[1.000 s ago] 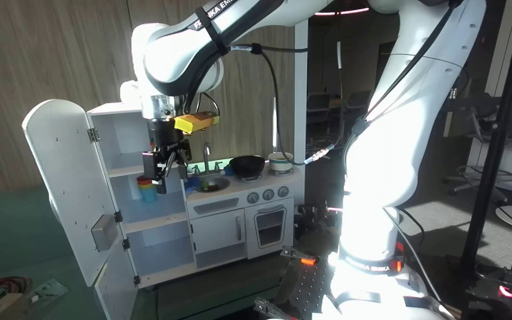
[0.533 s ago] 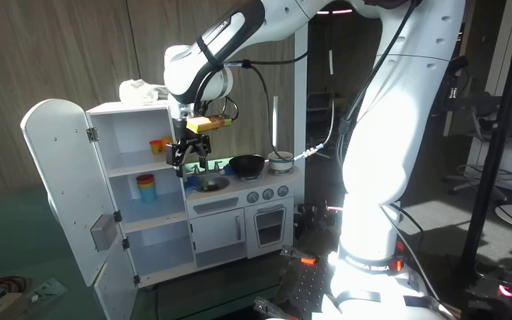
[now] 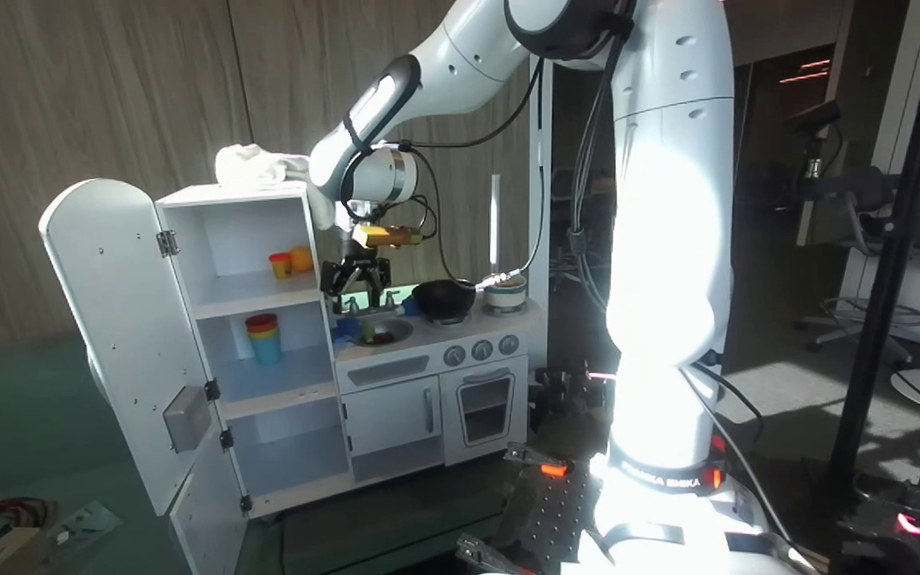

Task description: Use the ladle to stir the contents in the white pot.

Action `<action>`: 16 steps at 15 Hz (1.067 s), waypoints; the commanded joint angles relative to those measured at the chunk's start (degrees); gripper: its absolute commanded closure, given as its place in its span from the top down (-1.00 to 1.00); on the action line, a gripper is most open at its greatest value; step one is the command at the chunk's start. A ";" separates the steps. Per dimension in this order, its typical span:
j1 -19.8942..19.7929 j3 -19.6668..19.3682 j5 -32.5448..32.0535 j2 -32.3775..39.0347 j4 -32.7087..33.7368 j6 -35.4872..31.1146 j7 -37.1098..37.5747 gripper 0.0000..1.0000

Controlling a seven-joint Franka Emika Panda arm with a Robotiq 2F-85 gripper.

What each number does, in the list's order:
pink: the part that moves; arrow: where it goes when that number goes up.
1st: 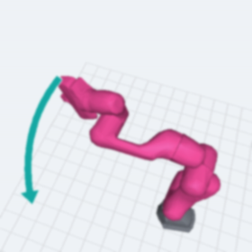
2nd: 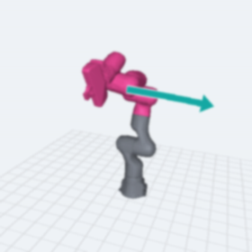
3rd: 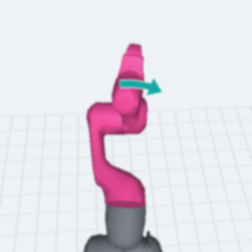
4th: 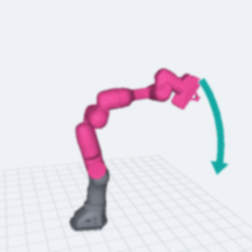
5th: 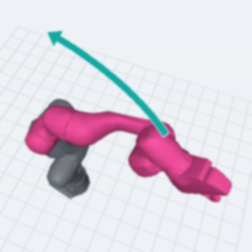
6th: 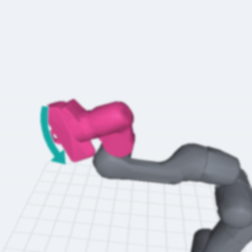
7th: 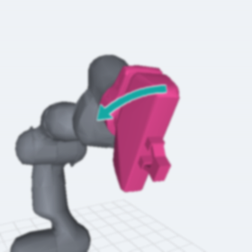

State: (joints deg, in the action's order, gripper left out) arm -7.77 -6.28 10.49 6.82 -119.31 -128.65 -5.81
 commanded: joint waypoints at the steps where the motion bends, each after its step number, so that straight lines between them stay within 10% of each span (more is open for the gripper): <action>1: -2.32 0.11 8.83 3.64 5.59 0.55 -5.57 1.00; 16: -2.91 -0.36 1.30 5.34 3.32 -1.57 -9.63 1.00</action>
State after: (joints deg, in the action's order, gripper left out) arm -11.00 -6.55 16.26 11.88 -114.77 -126.86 -10.75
